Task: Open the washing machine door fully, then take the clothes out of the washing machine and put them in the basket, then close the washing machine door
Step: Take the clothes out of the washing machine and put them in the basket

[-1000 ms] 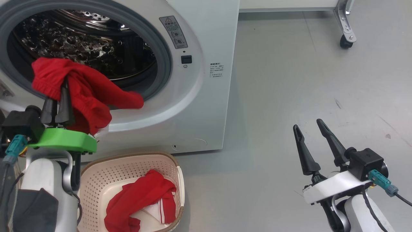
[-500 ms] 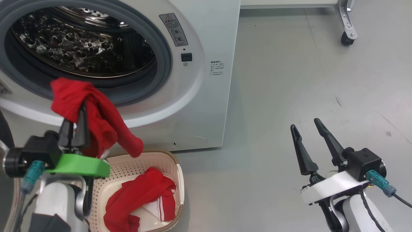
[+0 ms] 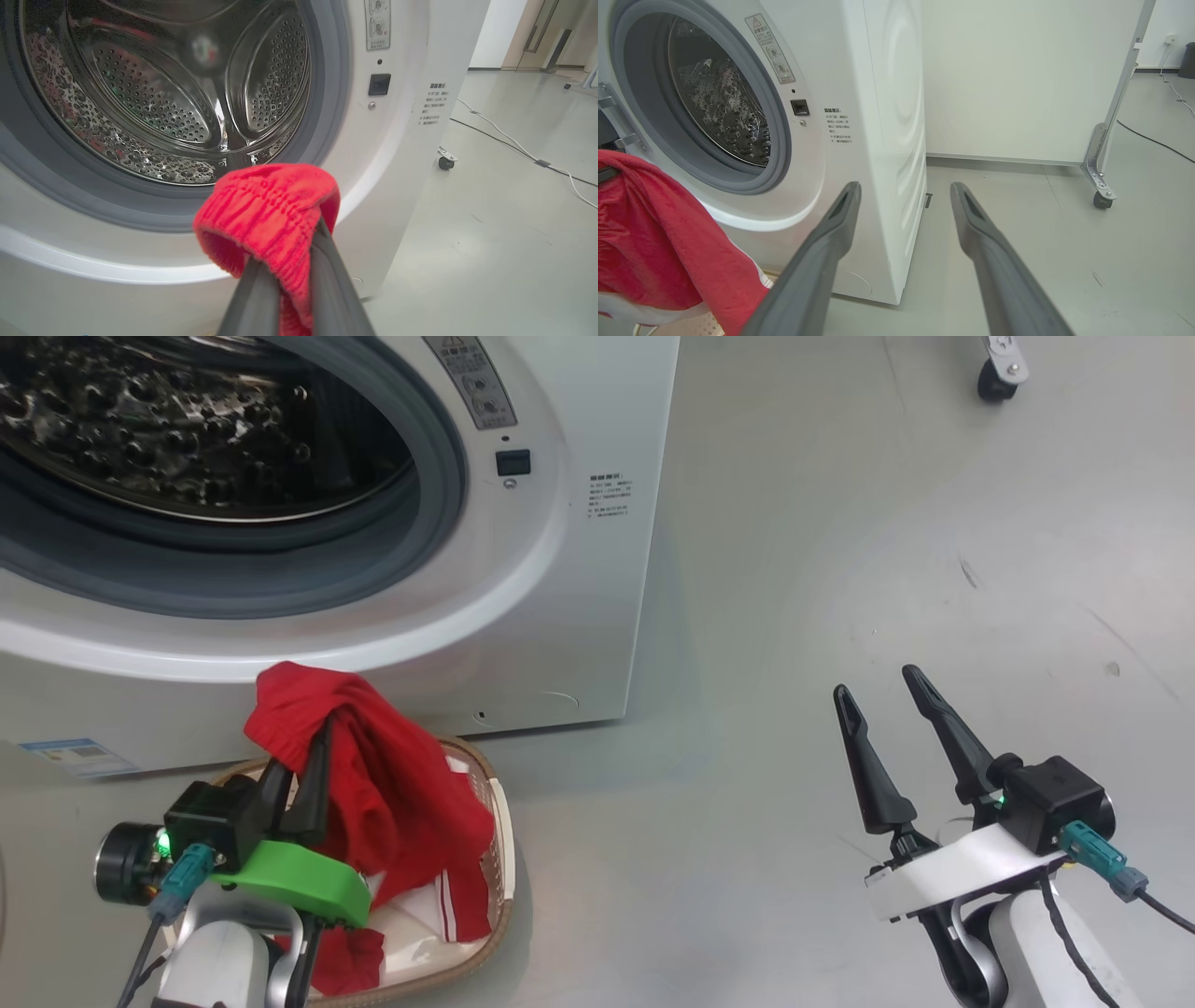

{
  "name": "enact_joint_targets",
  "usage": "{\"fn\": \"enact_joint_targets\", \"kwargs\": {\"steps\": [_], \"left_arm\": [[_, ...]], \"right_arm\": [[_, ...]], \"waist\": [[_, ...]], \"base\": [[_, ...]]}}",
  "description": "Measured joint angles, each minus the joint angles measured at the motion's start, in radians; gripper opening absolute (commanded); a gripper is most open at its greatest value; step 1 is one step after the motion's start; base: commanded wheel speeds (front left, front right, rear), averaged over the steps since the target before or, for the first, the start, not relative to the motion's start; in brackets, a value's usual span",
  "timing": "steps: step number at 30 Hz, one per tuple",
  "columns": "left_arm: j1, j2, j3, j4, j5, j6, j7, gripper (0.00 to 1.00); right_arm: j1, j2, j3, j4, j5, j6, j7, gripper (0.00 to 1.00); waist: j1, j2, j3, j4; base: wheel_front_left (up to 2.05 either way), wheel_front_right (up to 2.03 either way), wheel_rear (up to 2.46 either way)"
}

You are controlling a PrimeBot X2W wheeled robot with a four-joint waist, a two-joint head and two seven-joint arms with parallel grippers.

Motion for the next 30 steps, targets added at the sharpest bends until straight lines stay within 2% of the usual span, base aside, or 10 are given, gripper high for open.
{"fn": "enact_joint_targets", "kwargs": {"steps": [9,18,30], "left_arm": [[-0.005,0.001,-0.019,0.056,0.015,-0.002,0.024,0.0],[-0.049,0.039,0.039,0.158,0.024,0.042,0.06,0.0],[-0.148,0.067,0.086,0.305,0.026,0.078,0.102,0.0]], "right_arm": [[-0.038,-0.002,0.006,-0.014,0.002,0.0,0.0,1.0],[-0.074,-0.002,0.015,-0.019,0.008,0.0,0.0,1.0],[-0.099,-0.017,0.008,-0.029,0.009,0.0,0.0,1.0]], "waist": [[0.0,0.0,0.082,-0.029],[0.0,0.0,0.153,-0.074],[0.0,0.0,0.245,-0.127]], "base": [[0.0,0.0,0.0],[0.0,0.0,0.0],[0.0,0.0,0.0]]}}
